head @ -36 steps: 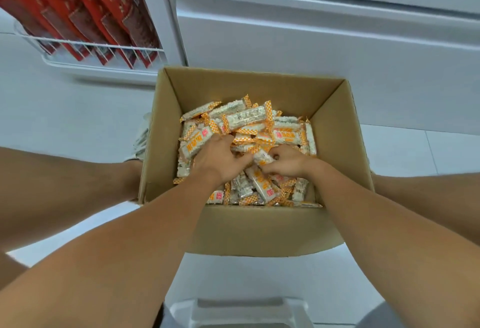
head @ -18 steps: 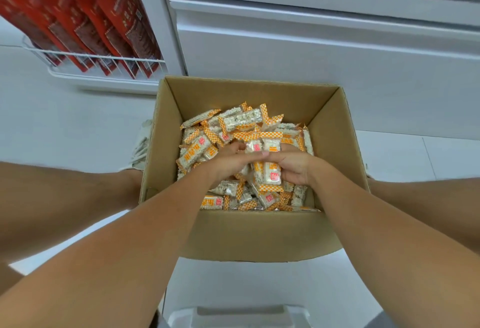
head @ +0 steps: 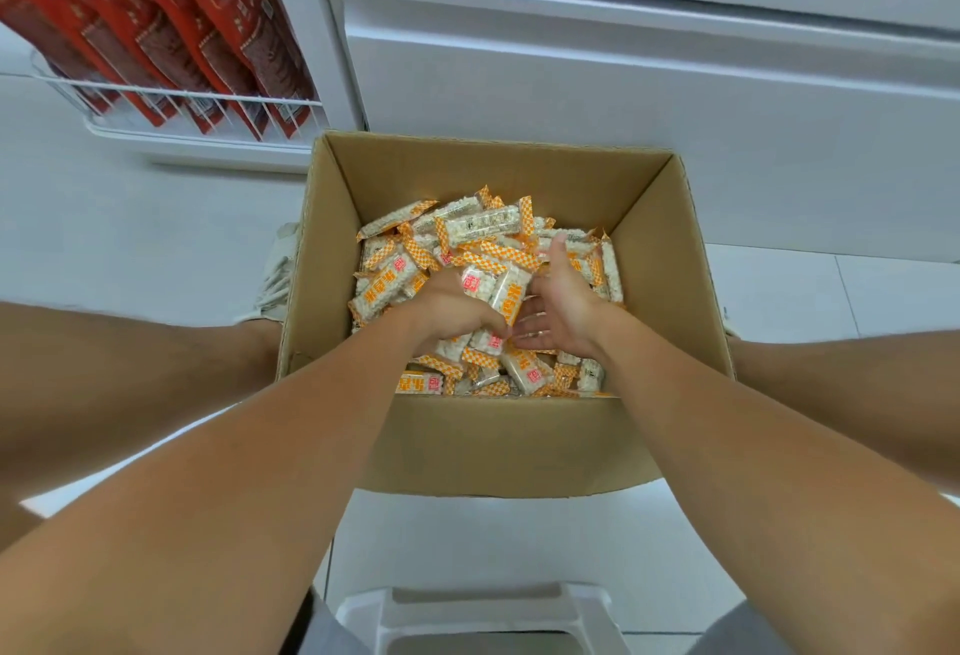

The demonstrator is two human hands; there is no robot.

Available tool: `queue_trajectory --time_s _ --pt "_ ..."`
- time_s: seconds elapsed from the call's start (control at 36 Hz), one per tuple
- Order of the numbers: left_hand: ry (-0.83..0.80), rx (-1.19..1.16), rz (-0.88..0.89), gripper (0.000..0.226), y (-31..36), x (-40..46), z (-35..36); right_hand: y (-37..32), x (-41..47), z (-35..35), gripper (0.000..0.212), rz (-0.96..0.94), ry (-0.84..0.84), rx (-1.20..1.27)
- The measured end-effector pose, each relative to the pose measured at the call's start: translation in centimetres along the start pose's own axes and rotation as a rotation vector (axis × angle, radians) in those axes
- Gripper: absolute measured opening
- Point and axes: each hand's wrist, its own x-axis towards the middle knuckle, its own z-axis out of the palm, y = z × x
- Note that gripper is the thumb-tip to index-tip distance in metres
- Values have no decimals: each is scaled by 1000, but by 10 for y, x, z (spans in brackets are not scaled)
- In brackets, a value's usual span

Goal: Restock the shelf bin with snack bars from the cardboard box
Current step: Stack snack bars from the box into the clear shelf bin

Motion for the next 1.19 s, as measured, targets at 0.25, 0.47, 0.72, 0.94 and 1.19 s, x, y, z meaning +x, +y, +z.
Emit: queue_trajectory --time_s 0.25,0.47,0.72,0.94,1.19 --pt "102 -6 -3 116 -12 -3 -16 23 7 -4 107 99 -114 -923" --pt "103 -104 31 118 -7 -17 -26 31 19 0 27 7 -109 -946" --pt "132 -317 7 128 -2 -12 -49 -40 -39 -55 11 -7 -171 -662" --pt "24 -513 242 91 122 -90 -86 -140 -135 -68 34 -371 -406 66" --pt "17 -412 477 61 255 -150 -133 -254 -227 -61 20 -628 -267 -44"
